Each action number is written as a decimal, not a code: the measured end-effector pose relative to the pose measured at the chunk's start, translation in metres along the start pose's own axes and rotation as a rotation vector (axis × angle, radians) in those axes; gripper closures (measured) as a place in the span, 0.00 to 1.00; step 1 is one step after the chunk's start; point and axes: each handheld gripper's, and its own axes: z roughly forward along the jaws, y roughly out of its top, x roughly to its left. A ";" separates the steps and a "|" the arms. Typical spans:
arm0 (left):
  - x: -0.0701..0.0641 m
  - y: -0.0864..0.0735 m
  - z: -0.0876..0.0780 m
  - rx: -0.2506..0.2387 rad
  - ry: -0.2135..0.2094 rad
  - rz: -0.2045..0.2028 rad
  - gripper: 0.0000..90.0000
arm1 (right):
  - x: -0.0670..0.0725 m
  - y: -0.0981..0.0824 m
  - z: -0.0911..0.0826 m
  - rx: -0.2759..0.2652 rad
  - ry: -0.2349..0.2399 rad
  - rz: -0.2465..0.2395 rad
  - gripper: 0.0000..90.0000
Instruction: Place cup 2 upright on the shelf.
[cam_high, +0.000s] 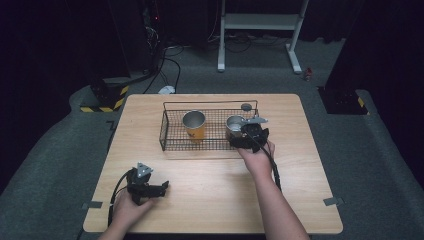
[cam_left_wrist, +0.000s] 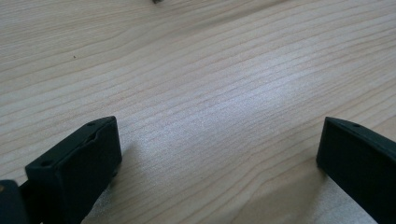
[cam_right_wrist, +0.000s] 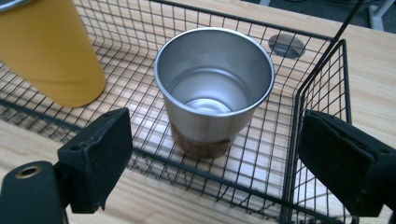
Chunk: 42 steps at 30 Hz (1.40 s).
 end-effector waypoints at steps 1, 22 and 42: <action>0.000 0.000 0.000 0.000 0.000 0.000 0.00 | 0.000 -0.002 -0.001 -0.004 0.003 -0.007 0.12; 0.000 0.000 0.000 0.004 -0.001 0.000 0.00 | -0.007 -0.046 -0.034 -0.042 0.039 -0.014 0.12; 0.000 0.001 0.000 0.003 0.003 -0.005 0.00 | -0.064 -0.126 -0.054 0.019 -0.058 0.033 0.12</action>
